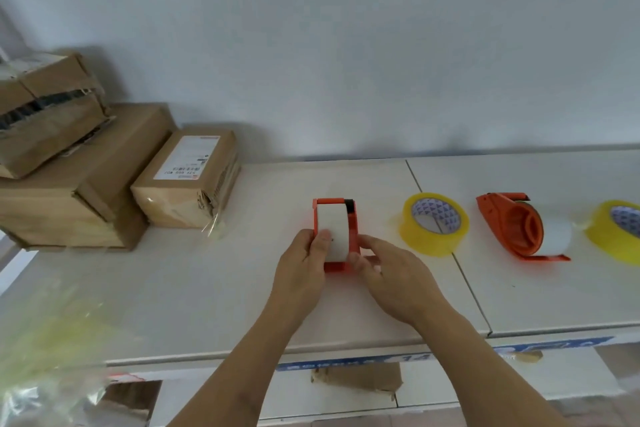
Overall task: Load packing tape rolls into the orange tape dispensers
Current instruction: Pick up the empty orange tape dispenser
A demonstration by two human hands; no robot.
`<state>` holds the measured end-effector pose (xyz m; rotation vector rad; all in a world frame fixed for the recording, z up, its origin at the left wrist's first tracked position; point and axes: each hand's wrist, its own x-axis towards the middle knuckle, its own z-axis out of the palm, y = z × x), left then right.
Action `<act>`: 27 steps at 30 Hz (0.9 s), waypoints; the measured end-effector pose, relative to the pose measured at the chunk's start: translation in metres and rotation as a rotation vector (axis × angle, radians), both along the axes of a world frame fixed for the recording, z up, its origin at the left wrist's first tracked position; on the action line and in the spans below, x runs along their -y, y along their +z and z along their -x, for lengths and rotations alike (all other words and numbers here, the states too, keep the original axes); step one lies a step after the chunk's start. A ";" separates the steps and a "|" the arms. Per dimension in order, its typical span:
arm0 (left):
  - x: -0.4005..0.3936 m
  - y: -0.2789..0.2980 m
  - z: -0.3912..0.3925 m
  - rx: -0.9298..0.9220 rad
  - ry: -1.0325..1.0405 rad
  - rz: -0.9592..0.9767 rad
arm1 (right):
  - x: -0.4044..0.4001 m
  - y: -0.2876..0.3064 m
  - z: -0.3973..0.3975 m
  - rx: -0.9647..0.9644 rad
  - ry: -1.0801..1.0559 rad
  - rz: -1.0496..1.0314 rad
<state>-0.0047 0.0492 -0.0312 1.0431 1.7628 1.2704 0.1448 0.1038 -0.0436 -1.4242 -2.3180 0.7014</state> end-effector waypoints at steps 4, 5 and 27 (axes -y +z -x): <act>-0.008 0.013 0.004 0.048 0.010 -0.034 | -0.010 0.009 -0.001 -0.049 0.008 0.111; -0.010 0.017 0.003 0.066 0.021 -0.048 | -0.013 0.011 0.001 -0.084 0.027 0.104; -0.034 0.046 -0.011 0.105 0.180 -0.010 | -0.114 0.048 0.035 -0.635 -0.184 0.349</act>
